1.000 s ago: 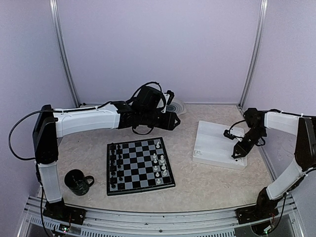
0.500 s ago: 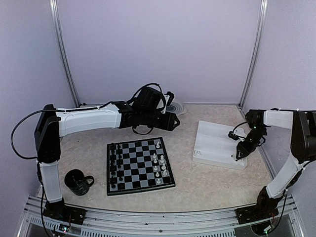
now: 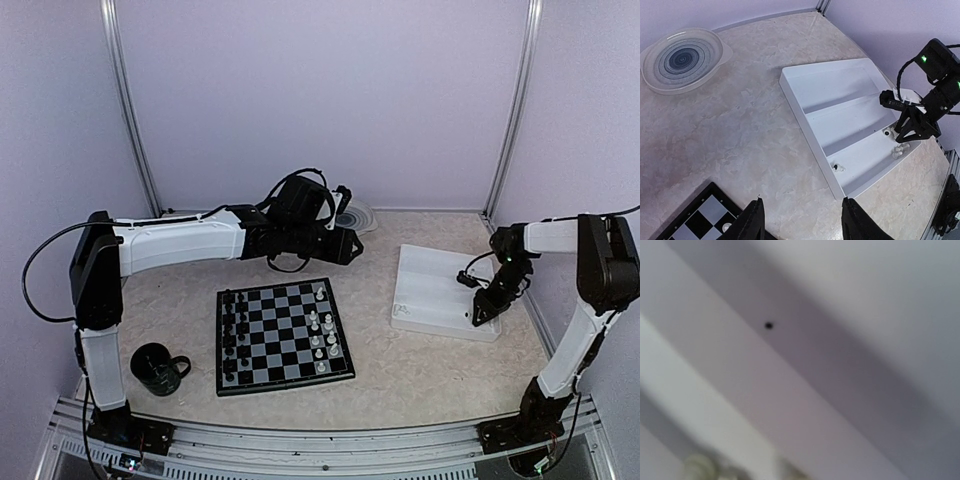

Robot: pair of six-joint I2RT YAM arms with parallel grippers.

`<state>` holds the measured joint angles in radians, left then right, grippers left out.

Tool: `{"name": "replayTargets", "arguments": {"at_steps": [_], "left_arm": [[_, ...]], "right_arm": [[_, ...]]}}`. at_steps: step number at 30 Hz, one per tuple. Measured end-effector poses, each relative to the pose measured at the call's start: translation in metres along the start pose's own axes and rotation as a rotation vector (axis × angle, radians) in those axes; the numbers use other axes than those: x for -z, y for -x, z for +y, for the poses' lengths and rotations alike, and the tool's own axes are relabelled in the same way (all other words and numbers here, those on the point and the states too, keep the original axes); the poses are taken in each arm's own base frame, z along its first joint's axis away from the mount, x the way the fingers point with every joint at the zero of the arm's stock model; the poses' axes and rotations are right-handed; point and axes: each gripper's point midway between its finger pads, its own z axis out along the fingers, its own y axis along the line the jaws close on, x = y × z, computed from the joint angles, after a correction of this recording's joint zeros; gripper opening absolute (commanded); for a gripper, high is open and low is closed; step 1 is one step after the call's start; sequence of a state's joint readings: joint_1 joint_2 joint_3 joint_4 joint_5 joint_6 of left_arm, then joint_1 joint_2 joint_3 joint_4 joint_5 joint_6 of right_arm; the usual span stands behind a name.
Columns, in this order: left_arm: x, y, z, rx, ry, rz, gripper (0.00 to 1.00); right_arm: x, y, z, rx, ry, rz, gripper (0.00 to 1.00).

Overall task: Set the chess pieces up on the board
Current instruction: Pick up the rook from the storage box.

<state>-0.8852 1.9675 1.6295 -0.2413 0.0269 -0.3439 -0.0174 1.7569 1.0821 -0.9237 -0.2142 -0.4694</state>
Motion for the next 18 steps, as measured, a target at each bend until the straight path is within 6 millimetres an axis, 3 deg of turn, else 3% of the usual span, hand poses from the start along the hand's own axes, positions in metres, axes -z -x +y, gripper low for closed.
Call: {"name": "replayTargets", "arguments": {"at_steps": [6,12,18], "left_arm": [[0.0000,-0.0009,0.0020,0.002,0.004,0.005,0.53],[-0.0004,-0.0021,0.0015,0.003,-0.005,0.011,0.54],[-0.0007,-0.0039,-0.0002,0.004,-0.016,0.019,0.54]], "right_arm": [[-0.0041,-0.0019,-0.0029,-0.002,-0.010,0.012,0.29],[-0.0040,-0.0021,-0.0068,0.001,-0.046,-0.008,0.18],[-0.0029,-0.0024,-0.0079,0.017,-0.072,-0.036,0.12]]}}
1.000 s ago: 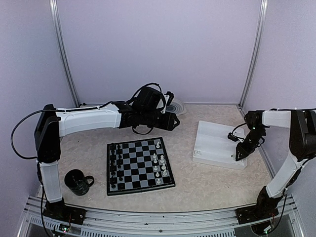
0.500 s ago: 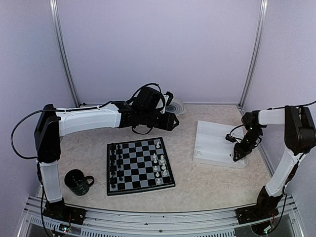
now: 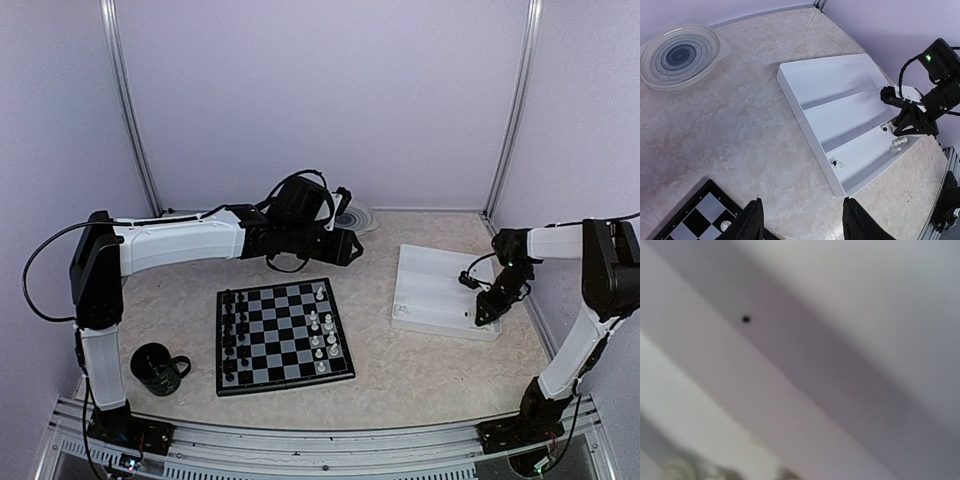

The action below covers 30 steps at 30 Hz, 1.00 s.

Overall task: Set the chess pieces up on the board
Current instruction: Pick up the rook from the storage box, then pass from the right arm to the left

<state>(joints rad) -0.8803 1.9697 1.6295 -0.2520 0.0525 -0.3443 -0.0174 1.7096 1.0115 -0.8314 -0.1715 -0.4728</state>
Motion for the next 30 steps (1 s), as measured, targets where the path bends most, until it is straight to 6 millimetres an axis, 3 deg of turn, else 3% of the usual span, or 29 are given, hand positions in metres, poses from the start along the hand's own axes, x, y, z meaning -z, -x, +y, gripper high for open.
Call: {"name": "replayTargets", "arguments": {"at_steps": [5,10,17,19,23,26,30], "left_arm": [[0.000,-0.001,-0.003,0.002,-0.017,0.006,0.55],[0.000,0.001,-0.010,0.017,-0.056,0.002,0.55],[-0.005,0.006,-0.029,0.060,-0.162,-0.007,0.54],[-0.009,0.007,-0.035,0.078,-0.201,-0.005,0.53],[-0.019,0.008,-0.047,0.139,-0.305,0.002,0.49],[-0.024,0.009,-0.054,0.195,-0.383,0.012,0.48],[-0.027,0.015,-0.063,0.232,-0.469,0.014,0.47]], "right_arm": [[0.004,-0.002,0.004,0.021,-0.001,-0.020,0.11],[0.024,0.010,0.014,0.070,0.023,-0.101,0.10],[0.073,0.057,0.040,0.192,0.116,-0.311,0.10],[0.088,0.073,0.055,0.256,0.140,-0.370,0.10],[0.117,0.102,0.105,0.448,0.190,-0.482,0.11],[0.136,0.113,0.138,0.571,0.219,-0.551,0.11],[0.149,0.122,0.163,0.668,0.230,-0.597,0.11]]}}
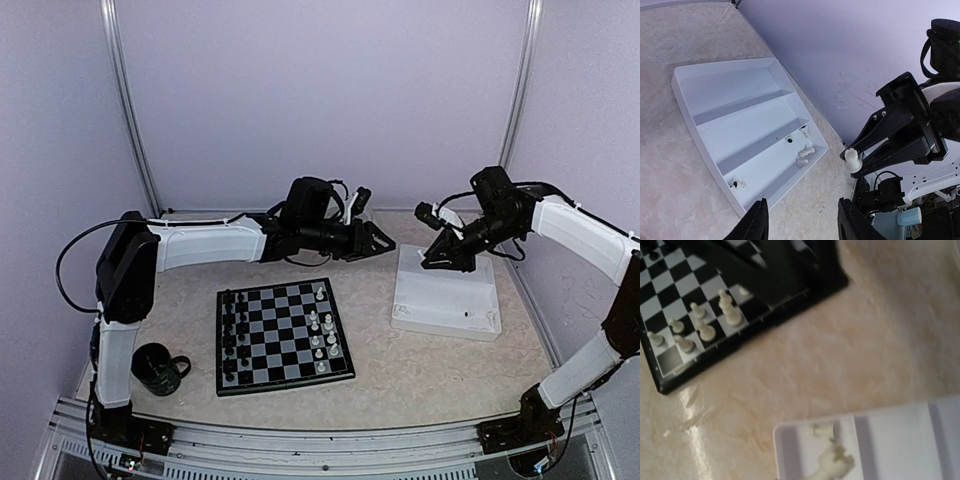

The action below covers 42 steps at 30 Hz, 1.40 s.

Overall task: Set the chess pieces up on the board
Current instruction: Pass from the right arm to the left

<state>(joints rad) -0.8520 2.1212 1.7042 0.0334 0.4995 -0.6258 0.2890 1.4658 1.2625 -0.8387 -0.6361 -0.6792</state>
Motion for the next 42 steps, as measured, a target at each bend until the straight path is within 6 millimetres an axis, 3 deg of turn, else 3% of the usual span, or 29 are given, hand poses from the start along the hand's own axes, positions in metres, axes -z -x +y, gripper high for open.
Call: {"name": "replayTargets", "arguments": {"at_steps": [6,13,22,32,36,38,40,41,42], "left_arm": [[-0.005,0.002,-0.016,0.026,-0.103,0.009,0.47],[-0.007,-0.003,-0.029,0.025,-0.157,0.031,0.44],[-0.012,-0.007,-0.035,0.027,-0.190,0.052,0.34],[-0.015,-0.010,-0.035,0.029,-0.207,0.072,0.11],[-0.014,-0.010,-0.035,0.028,-0.212,0.075,0.07],[-0.014,-0.009,-0.034,0.030,-0.210,0.074,0.06],[-0.013,-0.008,-0.031,0.027,-0.206,0.071,0.05],[-0.012,-0.007,-0.030,0.025,-0.203,0.071,0.05],[-0.012,-0.007,-0.028,0.023,-0.197,0.072,0.05]], "right_arm": [[-0.008,0.024,0.014,0.091,0.025,-0.023,0.11],[-0.017,0.032,0.022,0.130,0.045,-0.020,0.11],[-0.026,0.032,0.028,0.153,0.061,-0.001,0.11],[-0.028,0.033,0.030,0.164,0.056,0.006,0.11],[-0.028,0.033,0.029,0.164,0.053,0.006,0.12],[-0.028,0.034,0.028,0.165,0.051,0.003,0.22],[-0.030,0.034,0.027,0.167,0.049,0.002,0.47],[-0.031,0.034,0.027,0.162,0.047,0.002,0.62],[-0.031,0.035,0.026,0.164,0.044,0.001,0.94]]}}
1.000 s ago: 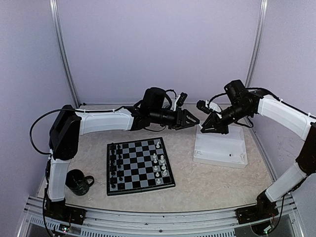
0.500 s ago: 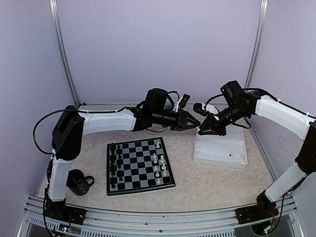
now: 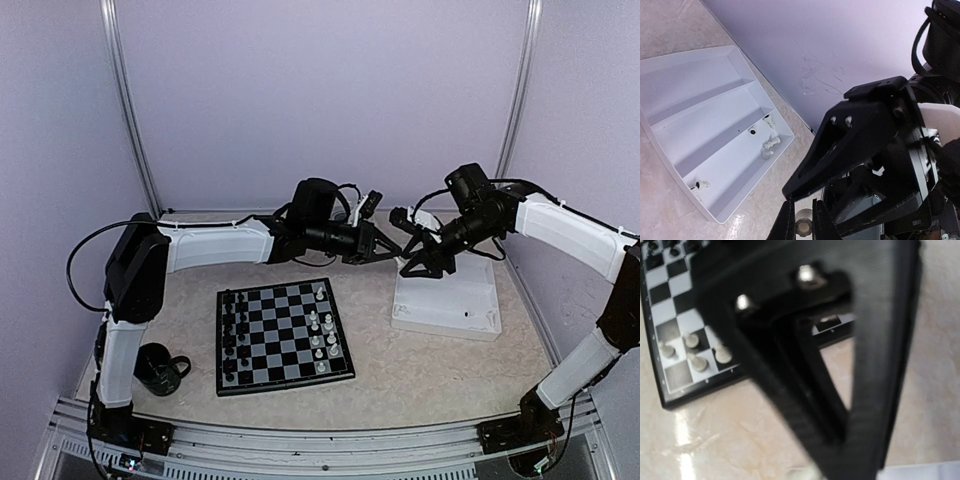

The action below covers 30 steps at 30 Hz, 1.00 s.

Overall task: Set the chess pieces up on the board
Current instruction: Pass from the right arm to the left, then place the rook at h1.

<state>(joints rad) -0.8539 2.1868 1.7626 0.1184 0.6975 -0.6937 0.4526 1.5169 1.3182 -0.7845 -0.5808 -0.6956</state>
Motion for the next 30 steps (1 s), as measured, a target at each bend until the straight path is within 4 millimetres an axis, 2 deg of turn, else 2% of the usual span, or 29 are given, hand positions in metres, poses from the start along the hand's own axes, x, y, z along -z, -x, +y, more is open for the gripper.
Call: {"name": "replayTargets", "arguments": {"at_steps": [1,4,9,12,16,19,24,30], "left_arm": [[0.001,0.000,0.003,0.000,0.013,0.000,0.05],[0.012,0.006,0.018,0.000,0.067,-0.009,0.05],[0.049,0.025,0.060,-0.040,0.278,-0.048,0.05],[0.076,0.033,0.083,-0.096,0.452,-0.062,0.06],[0.102,0.032,0.108,-0.165,0.678,-0.048,0.06],[0.118,0.024,0.128,-0.186,0.817,-0.016,0.06],[0.131,0.022,0.142,-0.199,0.919,-0.008,0.05],[0.127,0.008,0.164,-0.182,0.953,0.029,0.06]], "right_arm": [[0.000,0.000,-0.001,-0.007,-0.003,-0.001,0.98],[-0.001,-0.001,-0.003,0.003,-0.017,0.000,0.99],[-0.005,-0.023,-0.001,-0.022,-0.032,0.033,0.99],[-0.006,-0.048,-0.005,-0.071,-0.059,0.051,0.99],[-0.001,-0.098,-0.033,-0.194,-0.183,0.080,0.99],[0.003,-0.127,-0.050,-0.278,-0.264,0.102,0.99],[0.001,-0.134,-0.060,-0.302,-0.295,0.101,0.99],[-0.006,-0.136,-0.060,-0.317,-0.270,0.101,0.99]]}}
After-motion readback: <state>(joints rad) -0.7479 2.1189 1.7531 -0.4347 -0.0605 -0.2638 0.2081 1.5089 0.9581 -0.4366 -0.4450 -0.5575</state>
